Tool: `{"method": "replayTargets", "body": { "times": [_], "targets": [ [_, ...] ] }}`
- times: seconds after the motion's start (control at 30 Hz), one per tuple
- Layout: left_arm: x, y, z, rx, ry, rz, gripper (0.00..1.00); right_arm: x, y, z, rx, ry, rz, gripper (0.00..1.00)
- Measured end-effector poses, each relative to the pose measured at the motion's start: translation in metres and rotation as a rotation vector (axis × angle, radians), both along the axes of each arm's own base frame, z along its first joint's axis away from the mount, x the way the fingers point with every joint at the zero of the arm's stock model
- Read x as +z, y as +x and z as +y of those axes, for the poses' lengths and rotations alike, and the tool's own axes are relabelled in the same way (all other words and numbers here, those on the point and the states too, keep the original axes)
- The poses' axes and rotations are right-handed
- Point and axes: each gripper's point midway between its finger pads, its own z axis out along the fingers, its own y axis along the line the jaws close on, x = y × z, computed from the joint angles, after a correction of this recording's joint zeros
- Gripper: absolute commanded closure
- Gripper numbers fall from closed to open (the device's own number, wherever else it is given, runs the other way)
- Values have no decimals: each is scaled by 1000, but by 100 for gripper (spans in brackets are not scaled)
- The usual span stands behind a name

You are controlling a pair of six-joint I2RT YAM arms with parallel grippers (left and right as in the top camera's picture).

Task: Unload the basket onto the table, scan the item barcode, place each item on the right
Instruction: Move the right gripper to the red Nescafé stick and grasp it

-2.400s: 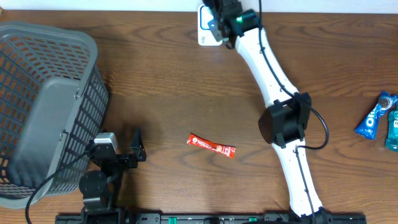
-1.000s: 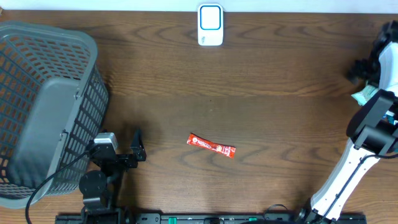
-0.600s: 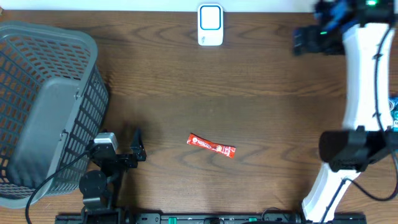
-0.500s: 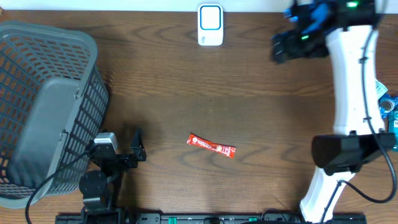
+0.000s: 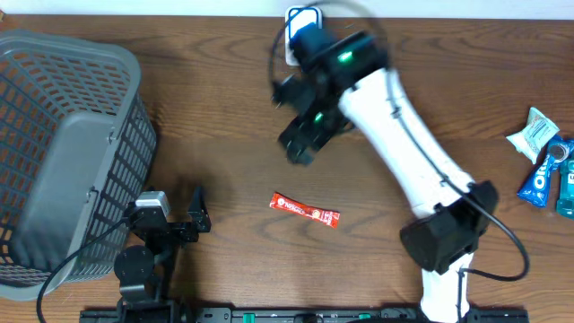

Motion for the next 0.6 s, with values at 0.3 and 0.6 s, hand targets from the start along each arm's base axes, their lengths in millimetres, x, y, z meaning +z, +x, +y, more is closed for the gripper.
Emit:
{"method": "replayTargets", "body": {
  "times": [0.3, 0.6],
  "targets": [
    [0, 0, 0, 0, 0, 0, 2, -82, -25, 7, 79, -102, 62, 1],
    [0, 0, 0, 0, 0, 0, 2, -141, -71, 26, 201, -200, 44, 1]
  ]
}}
